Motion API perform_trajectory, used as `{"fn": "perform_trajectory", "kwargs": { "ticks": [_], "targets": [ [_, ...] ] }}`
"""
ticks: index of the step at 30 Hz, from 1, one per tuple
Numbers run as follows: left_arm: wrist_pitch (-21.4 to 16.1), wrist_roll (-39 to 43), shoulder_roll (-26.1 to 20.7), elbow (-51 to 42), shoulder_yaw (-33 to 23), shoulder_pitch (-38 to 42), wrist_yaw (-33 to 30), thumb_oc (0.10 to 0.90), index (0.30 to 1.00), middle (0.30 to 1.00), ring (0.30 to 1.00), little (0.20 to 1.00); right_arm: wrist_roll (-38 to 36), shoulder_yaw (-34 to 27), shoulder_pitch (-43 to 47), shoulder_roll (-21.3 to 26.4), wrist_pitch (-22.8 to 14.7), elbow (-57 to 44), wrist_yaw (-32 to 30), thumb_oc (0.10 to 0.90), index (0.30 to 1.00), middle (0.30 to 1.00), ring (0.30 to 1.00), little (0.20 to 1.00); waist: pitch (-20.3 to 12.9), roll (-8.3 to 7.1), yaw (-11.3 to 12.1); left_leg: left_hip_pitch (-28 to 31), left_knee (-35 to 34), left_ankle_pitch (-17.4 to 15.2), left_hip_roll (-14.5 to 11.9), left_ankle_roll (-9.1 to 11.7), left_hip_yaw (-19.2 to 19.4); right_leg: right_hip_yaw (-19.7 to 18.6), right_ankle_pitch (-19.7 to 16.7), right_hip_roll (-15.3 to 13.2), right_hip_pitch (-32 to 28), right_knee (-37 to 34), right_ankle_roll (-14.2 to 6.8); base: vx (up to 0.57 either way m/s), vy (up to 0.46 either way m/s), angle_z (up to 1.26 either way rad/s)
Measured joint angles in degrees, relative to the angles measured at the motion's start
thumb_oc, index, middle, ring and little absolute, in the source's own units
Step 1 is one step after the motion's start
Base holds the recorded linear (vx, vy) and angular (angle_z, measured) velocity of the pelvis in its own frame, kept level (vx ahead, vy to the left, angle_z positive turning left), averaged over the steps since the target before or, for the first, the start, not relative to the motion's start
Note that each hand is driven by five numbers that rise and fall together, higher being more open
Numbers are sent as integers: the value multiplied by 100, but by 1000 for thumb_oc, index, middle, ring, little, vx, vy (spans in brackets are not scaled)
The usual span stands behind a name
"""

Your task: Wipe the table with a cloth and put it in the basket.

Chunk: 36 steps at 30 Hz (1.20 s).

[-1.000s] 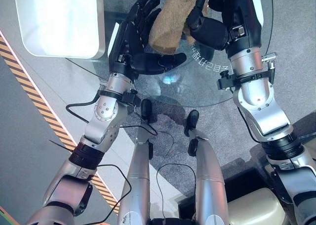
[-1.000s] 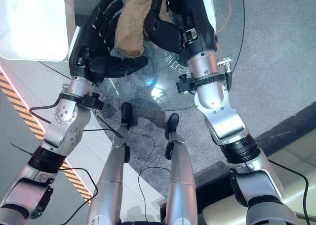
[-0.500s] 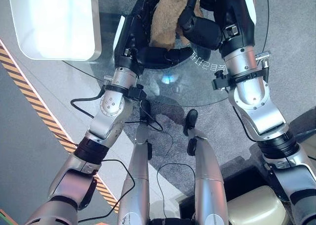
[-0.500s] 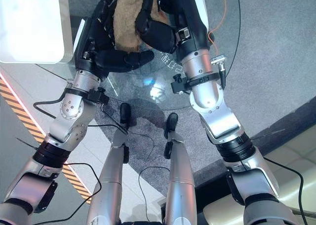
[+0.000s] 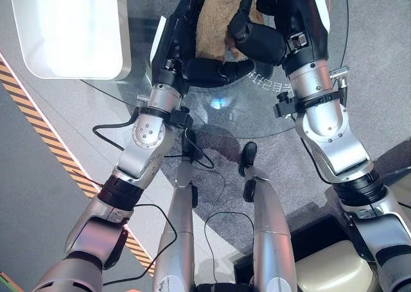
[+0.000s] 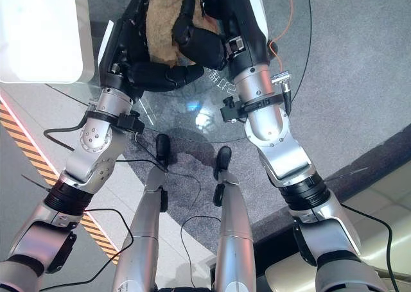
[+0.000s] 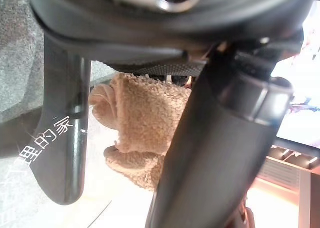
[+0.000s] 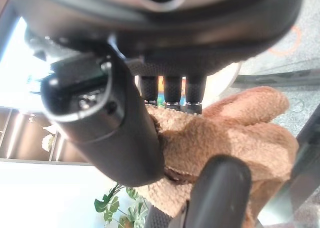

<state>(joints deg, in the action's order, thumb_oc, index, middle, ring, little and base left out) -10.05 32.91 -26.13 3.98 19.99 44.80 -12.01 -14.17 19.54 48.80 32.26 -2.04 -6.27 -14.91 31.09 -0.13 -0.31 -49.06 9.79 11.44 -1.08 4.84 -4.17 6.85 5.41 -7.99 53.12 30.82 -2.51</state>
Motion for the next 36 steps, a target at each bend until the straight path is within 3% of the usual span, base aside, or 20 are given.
{"fn": "perform_trajectory", "kwargs": {
  "ticks": [5,8,10,11,36],
  "targets": [
    [10,-9,7,124,-6,36,-20,399,556,556,556,499,-8,67,4,-75,0,0,130,100,300,300,300,200,0,0,-13,4,9,-1,0,-2,14,-16,-5,2,0,2,-5,0,0,0],
    [16,-10,42,217,-28,47,-79,333,500,500,500,433,-113,158,6,-77,0,0,208,100,300,300,300,200,0,-1,-16,14,11,-4,0,-7,39,-42,-14,4,1,1,-13,0,0,0],
    [31,-10,43,242,-41,47,-126,114,312,312,312,214,-163,200,7,-77,-1,-1,246,100,300,300,300,200,0,-1,-23,15,14,-5,-1,-8,42,-48,-17,7,1,1,-15,0,0,0],
    [41,-10,42,301,-52,66,-133,100,300,300,300,200,-176,225,6,-78,-1,-22,300,100,300,300,300,200,0,-1,-29,15,15,-6,-2,-8,44,-50,-19,9,1,1,-15,0,0,0],
    [56,-12,82,435,-91,202,-243,100,300,300,300,200,-165,311,8,-136,0,-145,293,100,300,300,300,200,13,-38,-155,30,16,-12,-13,-14,62,-82,-27,29,6,-6,-15,0,0,0]
  ]
}}
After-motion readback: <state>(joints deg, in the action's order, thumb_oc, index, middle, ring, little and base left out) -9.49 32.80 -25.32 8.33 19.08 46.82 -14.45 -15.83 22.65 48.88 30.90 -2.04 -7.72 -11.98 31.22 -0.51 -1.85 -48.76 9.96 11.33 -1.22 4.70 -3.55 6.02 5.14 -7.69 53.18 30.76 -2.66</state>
